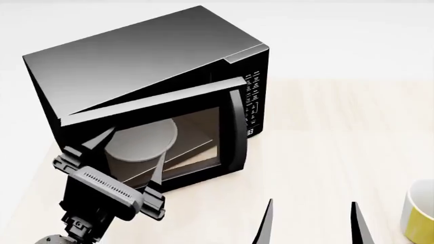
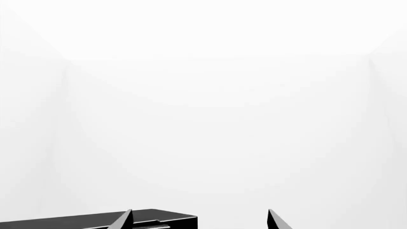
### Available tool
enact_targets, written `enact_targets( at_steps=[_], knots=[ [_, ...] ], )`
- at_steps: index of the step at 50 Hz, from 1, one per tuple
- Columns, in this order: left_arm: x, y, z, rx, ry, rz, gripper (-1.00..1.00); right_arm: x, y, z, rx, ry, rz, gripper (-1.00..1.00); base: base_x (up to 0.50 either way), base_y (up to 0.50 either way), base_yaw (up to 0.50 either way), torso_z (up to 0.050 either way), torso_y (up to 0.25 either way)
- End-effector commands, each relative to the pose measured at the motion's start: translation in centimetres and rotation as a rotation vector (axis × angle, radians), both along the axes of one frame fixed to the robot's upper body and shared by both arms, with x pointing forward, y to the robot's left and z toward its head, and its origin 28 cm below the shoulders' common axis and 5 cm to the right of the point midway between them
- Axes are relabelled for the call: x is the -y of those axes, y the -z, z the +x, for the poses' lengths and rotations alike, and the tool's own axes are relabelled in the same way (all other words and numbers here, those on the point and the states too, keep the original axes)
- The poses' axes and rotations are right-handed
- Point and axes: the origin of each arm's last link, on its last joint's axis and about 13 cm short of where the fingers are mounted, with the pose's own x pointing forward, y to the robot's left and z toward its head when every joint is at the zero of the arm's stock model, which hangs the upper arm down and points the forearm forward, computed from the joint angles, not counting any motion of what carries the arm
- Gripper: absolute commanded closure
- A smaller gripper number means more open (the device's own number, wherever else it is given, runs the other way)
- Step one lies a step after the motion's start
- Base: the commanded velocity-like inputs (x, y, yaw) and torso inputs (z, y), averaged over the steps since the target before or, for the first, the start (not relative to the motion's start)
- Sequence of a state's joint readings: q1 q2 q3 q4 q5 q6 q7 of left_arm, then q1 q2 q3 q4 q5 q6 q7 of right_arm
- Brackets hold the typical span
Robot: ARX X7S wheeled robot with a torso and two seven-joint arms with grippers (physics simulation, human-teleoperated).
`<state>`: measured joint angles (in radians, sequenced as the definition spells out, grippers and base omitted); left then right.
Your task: Close the microwave.
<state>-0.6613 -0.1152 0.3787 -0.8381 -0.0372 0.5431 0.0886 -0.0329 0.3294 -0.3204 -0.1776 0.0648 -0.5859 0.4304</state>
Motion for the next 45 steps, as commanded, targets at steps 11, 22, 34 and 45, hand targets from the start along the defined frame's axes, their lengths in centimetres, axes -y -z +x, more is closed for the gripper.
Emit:
enact_targets(
  at_steps=[11,22,34,45],
  knots=[
    [-0.7,-0.8,1.3,0.008,-0.171,-0.098,-1.00,0.0,-0.2,0.0,0.008,0.000,-0.008,-1.00,0.00,0.00,0.00,0.000,0.001],
    [-0.5,-0.6,1.3,0.007,-0.195,-0.108,-1.00,0.0,-0.2,0.0,0.006,-0.001,-0.008,-1.00,0.00,0.00,0.00,0.000,0.000],
    [-0.4,-0.3,1.0,0.001,-0.199,-0.113,-1.00,0.0,-0.1,0.0,0.003,-0.004,-0.008,-1.00,0.00,0.00,0.00,0.000,0.000],
    [-1.0,3.6,-9.9,-0.186,-0.055,-0.007,-1.00,-0.1,-0.1,0.0,-0.001,-0.001,-0.007,-1.00,0.00,0.00,0.00,0.000,0.000]
  ],
)
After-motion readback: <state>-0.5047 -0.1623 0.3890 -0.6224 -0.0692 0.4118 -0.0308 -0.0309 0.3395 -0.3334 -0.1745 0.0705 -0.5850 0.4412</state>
